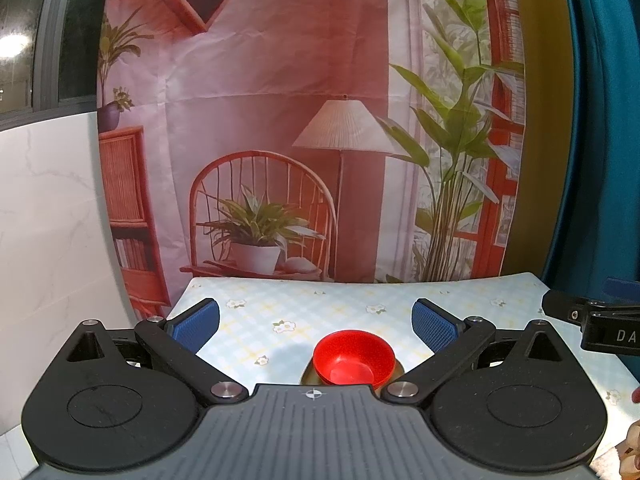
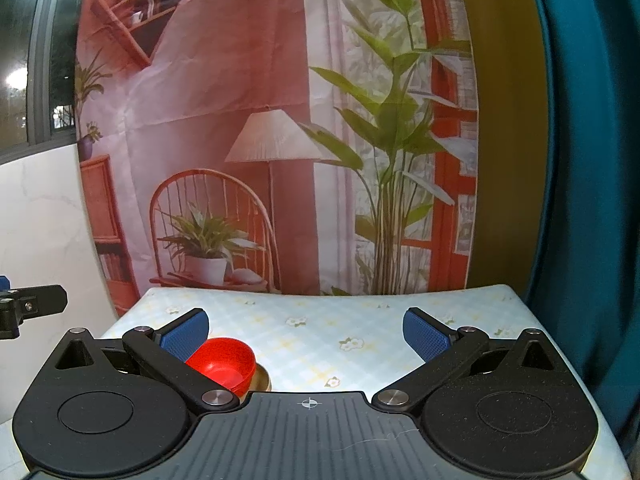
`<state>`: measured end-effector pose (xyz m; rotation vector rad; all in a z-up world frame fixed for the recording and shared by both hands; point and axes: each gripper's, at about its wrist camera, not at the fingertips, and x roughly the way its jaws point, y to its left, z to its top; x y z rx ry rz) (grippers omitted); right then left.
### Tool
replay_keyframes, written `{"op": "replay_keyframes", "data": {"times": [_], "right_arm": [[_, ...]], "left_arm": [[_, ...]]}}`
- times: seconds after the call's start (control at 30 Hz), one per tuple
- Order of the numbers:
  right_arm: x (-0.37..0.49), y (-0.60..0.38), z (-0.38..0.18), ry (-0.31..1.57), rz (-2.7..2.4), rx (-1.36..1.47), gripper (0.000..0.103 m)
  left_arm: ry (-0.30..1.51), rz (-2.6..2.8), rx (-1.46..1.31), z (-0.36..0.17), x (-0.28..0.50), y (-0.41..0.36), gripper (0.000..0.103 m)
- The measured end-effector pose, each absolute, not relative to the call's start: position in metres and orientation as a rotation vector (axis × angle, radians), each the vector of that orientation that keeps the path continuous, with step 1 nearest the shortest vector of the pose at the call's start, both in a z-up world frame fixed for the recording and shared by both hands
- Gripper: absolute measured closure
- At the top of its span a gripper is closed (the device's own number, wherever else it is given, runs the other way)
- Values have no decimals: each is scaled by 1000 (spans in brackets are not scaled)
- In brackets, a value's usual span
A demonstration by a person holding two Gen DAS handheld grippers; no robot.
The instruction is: Organize plates and bowls
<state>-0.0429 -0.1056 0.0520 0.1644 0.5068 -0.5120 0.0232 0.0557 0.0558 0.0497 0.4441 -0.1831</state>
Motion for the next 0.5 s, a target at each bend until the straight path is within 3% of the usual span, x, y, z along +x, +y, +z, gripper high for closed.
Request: {"op": "replay_keyframes", "data": {"times": [0.5], "right_arm": [[-45, -105, 55, 496, -511, 153, 0]], "left_arm": [[442, -181, 45, 57, 25, 57, 0]]}}
